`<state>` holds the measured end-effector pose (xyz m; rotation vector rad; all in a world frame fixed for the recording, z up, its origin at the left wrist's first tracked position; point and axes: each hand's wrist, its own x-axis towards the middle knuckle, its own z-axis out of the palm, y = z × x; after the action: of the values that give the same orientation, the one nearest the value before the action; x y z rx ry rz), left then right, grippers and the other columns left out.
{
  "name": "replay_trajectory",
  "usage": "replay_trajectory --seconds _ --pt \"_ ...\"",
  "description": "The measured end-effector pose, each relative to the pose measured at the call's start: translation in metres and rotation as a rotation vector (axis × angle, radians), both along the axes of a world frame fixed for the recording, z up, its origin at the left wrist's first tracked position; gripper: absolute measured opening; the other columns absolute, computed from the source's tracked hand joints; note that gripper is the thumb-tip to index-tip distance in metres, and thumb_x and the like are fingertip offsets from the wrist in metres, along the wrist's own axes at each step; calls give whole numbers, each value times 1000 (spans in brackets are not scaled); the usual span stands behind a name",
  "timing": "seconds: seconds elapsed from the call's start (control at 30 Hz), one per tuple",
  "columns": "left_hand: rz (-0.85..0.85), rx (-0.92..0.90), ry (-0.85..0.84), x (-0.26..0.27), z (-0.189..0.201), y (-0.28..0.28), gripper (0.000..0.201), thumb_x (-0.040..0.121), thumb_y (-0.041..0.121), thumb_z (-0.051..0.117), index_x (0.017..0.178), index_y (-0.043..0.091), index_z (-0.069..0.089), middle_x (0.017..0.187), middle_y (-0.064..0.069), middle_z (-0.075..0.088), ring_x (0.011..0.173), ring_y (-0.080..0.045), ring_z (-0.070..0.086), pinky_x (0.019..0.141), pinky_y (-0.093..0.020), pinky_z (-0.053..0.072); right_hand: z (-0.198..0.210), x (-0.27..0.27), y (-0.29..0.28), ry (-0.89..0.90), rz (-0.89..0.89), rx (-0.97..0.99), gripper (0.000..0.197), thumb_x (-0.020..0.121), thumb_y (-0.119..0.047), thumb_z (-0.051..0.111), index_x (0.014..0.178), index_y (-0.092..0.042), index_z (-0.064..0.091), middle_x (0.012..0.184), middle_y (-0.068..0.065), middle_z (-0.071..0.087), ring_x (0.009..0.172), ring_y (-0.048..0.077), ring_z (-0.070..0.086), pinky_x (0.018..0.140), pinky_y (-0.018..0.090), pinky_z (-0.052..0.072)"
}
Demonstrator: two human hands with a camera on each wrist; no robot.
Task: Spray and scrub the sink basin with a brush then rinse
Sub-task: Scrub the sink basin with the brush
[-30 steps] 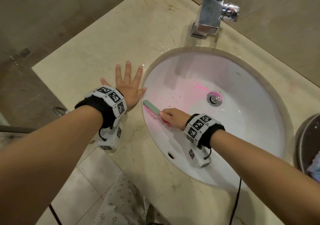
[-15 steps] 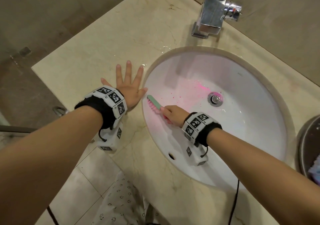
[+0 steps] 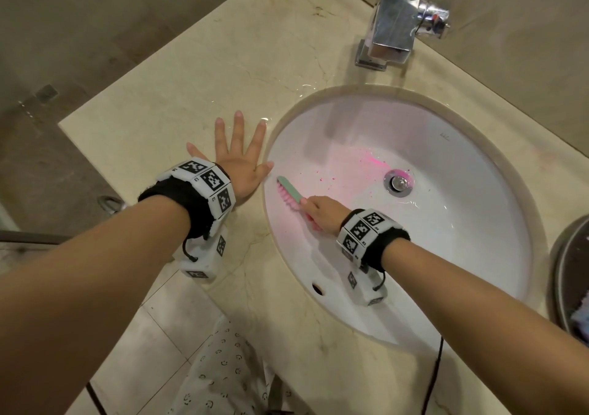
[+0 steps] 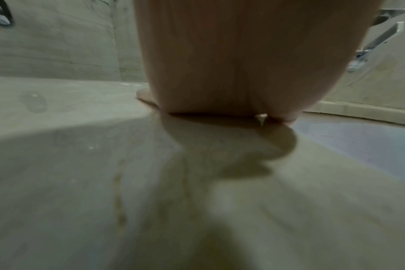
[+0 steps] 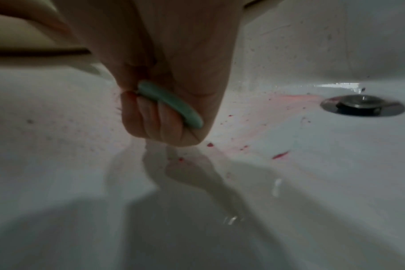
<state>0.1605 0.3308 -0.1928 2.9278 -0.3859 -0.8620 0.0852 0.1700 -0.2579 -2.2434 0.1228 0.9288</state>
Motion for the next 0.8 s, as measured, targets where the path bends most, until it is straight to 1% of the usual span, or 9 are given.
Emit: replay_trajectory --seconds 0.1,0.2,0.27,0.4,0.47,0.57,0.63,0.7,0.8 --pt "1 -2 -8 -1 -1 0 62 97 52 21 145 40 -17 153 2 -30 140 -28 -26 100 -73 -5 1 0 -10 87 -67 -181 20 102 -9 29 90 -14 44 88 11 53 75 21 50 70 31 49" --pt "4 -1 -11 0 -1 0 63 97 53 21 145 40 -16 153 2 -30 140 -28 -26 100 -73 -5 8 14 -9 86 -186 -221 31 101 -8 31 129 -2 41 107 17 57 85 26 53 81 34 50" --pt "4 1 2 1 -1 0 63 97 53 22 145 40 -17 152 2 -31 140 -28 -27 99 -73 -6 7 22 -2 53 -157 -134 24 101 -10 30 117 -8 48 95 14 53 82 24 52 82 36 48" --pt "-4 3 18 1 0 0 64 97 53 21 145 40 -19 151 1 -33 139 -29 -28 99 -73 -6 7 14 6 21 -161 30 43 103 -30 21 66 -17 38 63 1 44 54 14 40 56 25 35" --pt "-4 3 15 1 1 0 63 97 53 21 145 40 -19 151 1 -32 140 -29 -28 99 -73 -6 6 7 1 50 -70 -34 40 103 -27 23 71 -14 42 67 1 45 58 14 45 54 24 37" --pt "0 1 11 1 1 0 63 97 53 21 145 40 -18 152 2 -32 140 -28 -28 99 -73 -6 5 11 -9 103 -61 -223 24 100 -9 33 119 -2 47 96 11 56 87 26 61 75 32 53" --pt "0 0 12 1 1 0 63 97 52 22 145 40 -18 152 2 -32 140 -28 -28 99 -73 -5 8 22 -7 94 -112 -217 29 99 -6 35 127 -4 42 107 18 58 85 25 55 76 31 49" --pt "-2 0 15 1 1 0 63 97 52 22 145 40 -18 152 1 -32 140 -29 -28 99 -73 -5 13 29 -1 38 -101 -125 16 101 -13 31 103 -7 46 91 17 57 76 22 50 69 27 42" --pt "-9 6 8 1 0 1 63 97 53 21 145 39 -18 152 1 -32 140 -29 -27 99 -73 -5 18 28 5 -11 -162 4 47 104 -28 18 67 -11 41 62 4 49 57 20 46 57 25 35"
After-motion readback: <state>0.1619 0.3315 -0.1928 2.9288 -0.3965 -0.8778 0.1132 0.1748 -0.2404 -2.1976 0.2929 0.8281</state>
